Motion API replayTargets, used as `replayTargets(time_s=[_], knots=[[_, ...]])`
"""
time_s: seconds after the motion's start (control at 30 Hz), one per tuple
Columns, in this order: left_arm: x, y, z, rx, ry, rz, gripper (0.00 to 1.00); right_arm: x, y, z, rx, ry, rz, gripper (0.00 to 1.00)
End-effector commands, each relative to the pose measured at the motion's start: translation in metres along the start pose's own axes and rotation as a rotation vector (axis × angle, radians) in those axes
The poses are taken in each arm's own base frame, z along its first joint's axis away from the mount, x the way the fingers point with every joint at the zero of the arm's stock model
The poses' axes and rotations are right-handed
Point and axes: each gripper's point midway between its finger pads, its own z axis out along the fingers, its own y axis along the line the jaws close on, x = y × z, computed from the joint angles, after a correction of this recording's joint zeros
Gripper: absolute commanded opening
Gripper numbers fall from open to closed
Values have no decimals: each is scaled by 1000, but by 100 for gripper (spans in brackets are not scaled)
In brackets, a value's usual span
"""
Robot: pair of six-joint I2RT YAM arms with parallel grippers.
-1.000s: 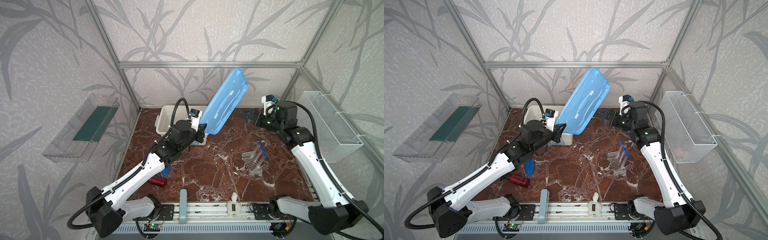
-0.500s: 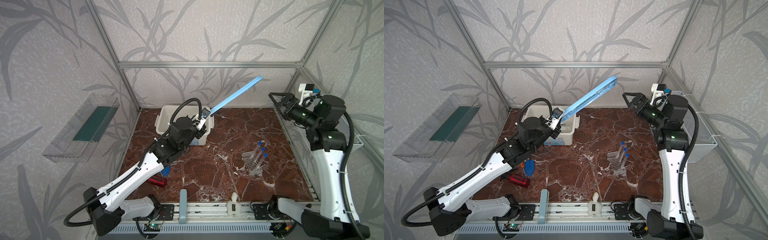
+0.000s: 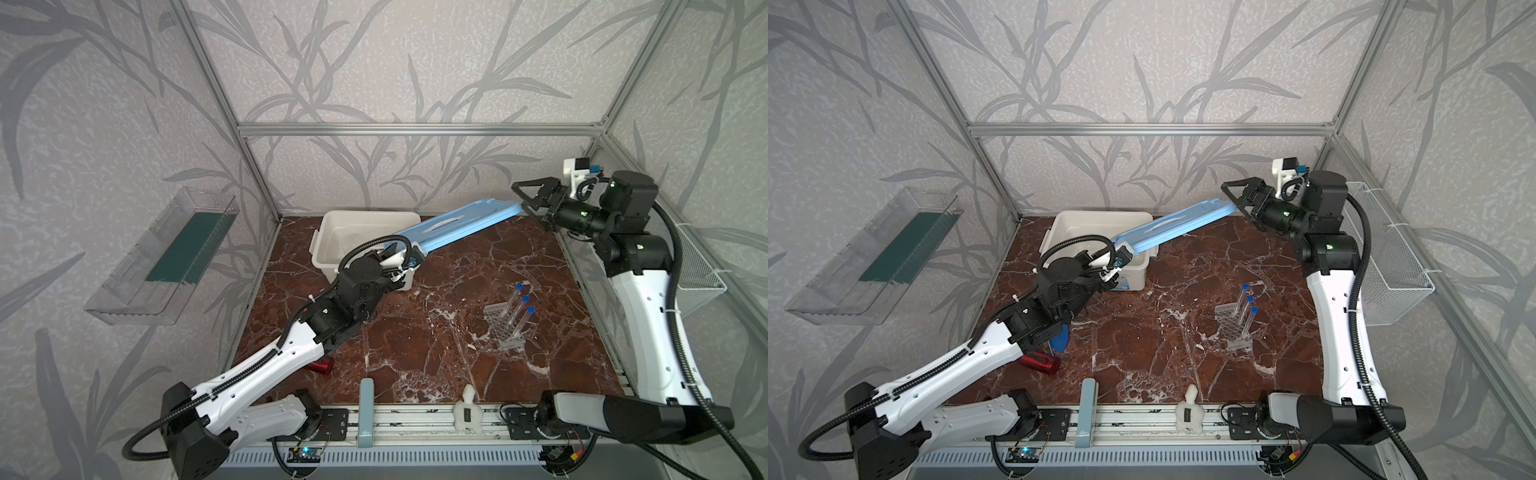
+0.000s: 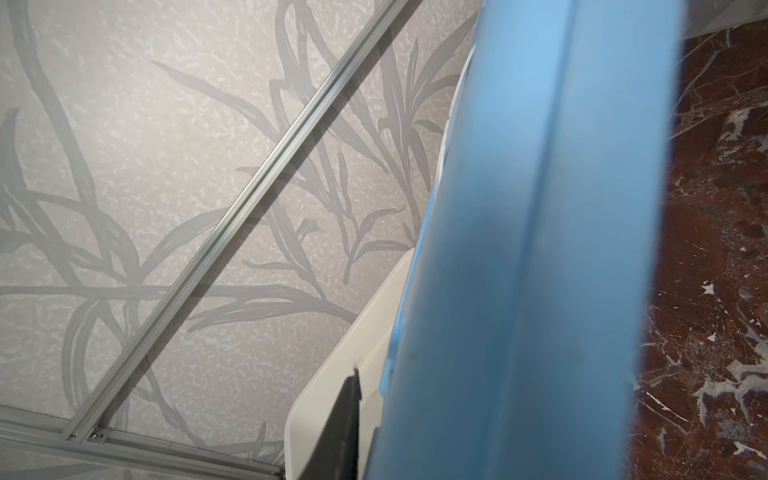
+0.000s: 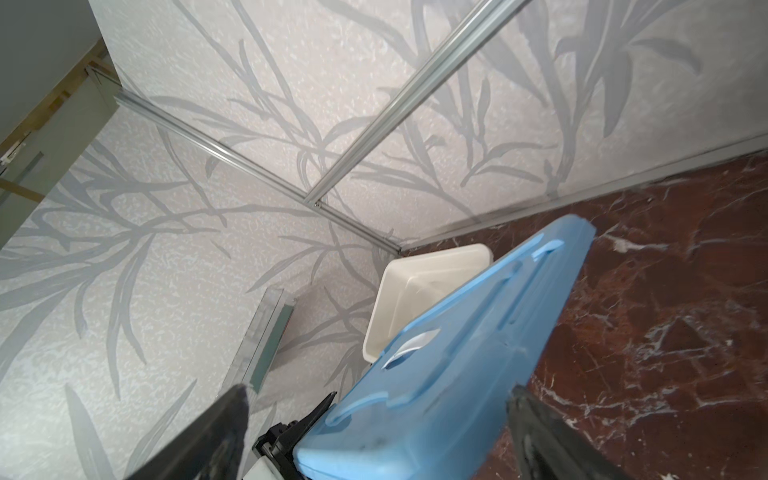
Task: Organize the chemistry lab equipment
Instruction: 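Swing the upright blue lid over the white bin with both grippers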
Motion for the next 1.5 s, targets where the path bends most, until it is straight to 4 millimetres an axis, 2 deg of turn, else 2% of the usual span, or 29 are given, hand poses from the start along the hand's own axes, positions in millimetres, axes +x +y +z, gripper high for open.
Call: replayTargets(time_s=[0.0, 0.27, 0.37, 0.47, 0.57, 0.73, 0.93, 1.1, 1.3, 1.47], knots=[[-21, 27, -14, -123, -102, -23, 0, 16, -11, 15, 24, 70, 20, 92], [-9, 19, -18, -173, -106, -5, 0, 35, -38, 42, 37, 161, 73, 84], [-5, 15, -15, -167, -91, -11, 0, 42, -44, 50, 31, 184, 85, 74], [1, 12, -14, -177, -83, -22, 0, 44, -52, 55, 35, 187, 101, 56], [4, 1, -14, -149, -100, -61, 12, 47, -60, 64, 17, 201, 134, 49], [9, -31, -15, -83, -127, -118, 39, 57, -69, 80, -4, 233, 162, 39], [21, -47, -18, -45, -134, -229, 45, 57, -75, 96, -28, 219, 179, 21], [30, -63, -16, 9, -127, -347, 49, 60, -76, 112, -68, 204, 182, 13], [42, -77, -19, 46, -137, -481, 62, 55, -77, 129, -122, 157, 209, 9], [53, -88, -20, 74, -111, -517, 70, 51, -70, 136, -149, 122, 208, 6]])
